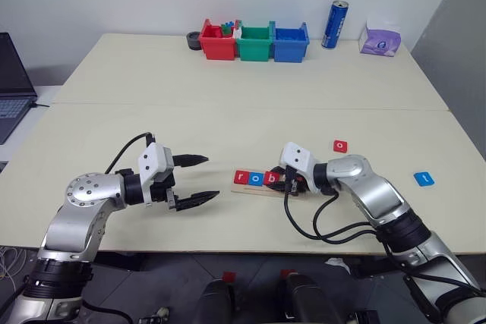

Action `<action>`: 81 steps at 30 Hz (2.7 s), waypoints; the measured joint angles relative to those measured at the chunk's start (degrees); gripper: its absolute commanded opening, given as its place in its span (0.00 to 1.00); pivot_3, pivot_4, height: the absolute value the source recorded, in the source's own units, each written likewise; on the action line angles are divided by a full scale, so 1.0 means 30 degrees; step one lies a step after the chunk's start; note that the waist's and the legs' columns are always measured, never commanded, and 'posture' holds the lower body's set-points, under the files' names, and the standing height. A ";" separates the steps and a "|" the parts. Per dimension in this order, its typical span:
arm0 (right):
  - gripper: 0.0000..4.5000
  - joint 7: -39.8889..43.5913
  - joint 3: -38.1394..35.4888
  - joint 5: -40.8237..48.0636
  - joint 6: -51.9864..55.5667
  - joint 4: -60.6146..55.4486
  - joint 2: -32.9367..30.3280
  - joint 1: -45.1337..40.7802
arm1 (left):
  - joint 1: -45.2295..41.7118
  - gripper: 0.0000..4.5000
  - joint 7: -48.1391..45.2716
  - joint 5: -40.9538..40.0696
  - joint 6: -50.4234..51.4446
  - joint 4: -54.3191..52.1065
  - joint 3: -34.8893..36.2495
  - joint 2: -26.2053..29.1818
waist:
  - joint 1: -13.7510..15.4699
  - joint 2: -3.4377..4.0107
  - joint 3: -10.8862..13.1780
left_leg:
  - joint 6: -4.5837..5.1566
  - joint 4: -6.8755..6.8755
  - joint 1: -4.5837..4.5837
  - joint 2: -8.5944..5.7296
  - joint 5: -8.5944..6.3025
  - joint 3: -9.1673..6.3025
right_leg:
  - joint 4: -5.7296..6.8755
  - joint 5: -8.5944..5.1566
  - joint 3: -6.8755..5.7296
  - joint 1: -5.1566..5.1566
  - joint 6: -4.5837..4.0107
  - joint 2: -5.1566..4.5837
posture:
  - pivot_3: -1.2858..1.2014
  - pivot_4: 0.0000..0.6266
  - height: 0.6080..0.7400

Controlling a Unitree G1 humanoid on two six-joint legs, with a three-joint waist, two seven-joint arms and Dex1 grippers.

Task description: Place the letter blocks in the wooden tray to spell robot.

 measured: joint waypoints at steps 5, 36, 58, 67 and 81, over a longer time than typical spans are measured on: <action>0.32 0.0335 0.0016 -0.0149 -0.0220 0.0037 0.0095 -0.0155 | 0.0022 1.00 0.0209 0.0005 0.0002 0.0000 0.0000 0.0000 | -0.0002 0.0000 0.0000 | 0.0000 0.0000 -0.0001 0.0000 0.0000 -0.0001 | 0.0000 0.0002 0.0000 0.0000 -0.0004 0.0000 | 0.52 0.24 1.00; 0.32 0.1131 0.0160 -0.0881 -0.1072 0.0170 -0.0040 -0.0101 | 0.0016 1.00 0.0260 0.0017 -0.0038 0.0036 0.0001 0.0147 | -0.0001 0.0000 0.0000 | 0.0000 0.0000 0.0000 0.0000 0.0000 -0.0001 | 0.0001 0.0005 -0.0001 0.0000 -0.0009 0.0000 | 0.52 0.24 1.00; 1.00 0.1589 -0.0195 -0.0460 -0.0438 -0.0067 -0.0457 -0.0130 | -0.0076 1.00 0.0287 0.0042 -0.0069 0.0075 0.0001 0.0157 | 0.0021 0.0001 0.0000 | 0.0000 0.0004 -0.0004 -0.0002 0.0000 -0.0004 | 0.0003 0.0007 -0.0003 0.0000 -0.0011 -0.0003 | 0.52 0.24 1.00; 1.00 -0.0998 -0.6816 0.2647 0.5694 -0.4802 -0.1755 0.0848 | -0.0943 1.00 0.2100 -0.0935 0.2251 -0.2950 -0.0215 -0.1140 | 0.0117 -0.0005 -0.0002 | -0.0001 0.0017 -0.0030 -0.0003 0.0000 -0.0047 | 0.0008 0.0008 -0.0018 0.0010 -0.0007 -0.0019 | 0.52 0.24 1.00; 1.00 -1.6021 -1.0707 -0.1582 0.8316 -0.4661 0.6219 0.3032 | -0.2823 1.00 0.4318 0.0027 0.3167 -0.3340 -0.2853 -0.3686 | -0.0137 0.0005 -0.0013 | -0.0014 -0.0006 -0.0003 -0.0001 0.0009 0.0005 | 0.0045 0.0014 0.0034 -0.0016 -0.0007 0.0021 | 0.52 0.24 1.00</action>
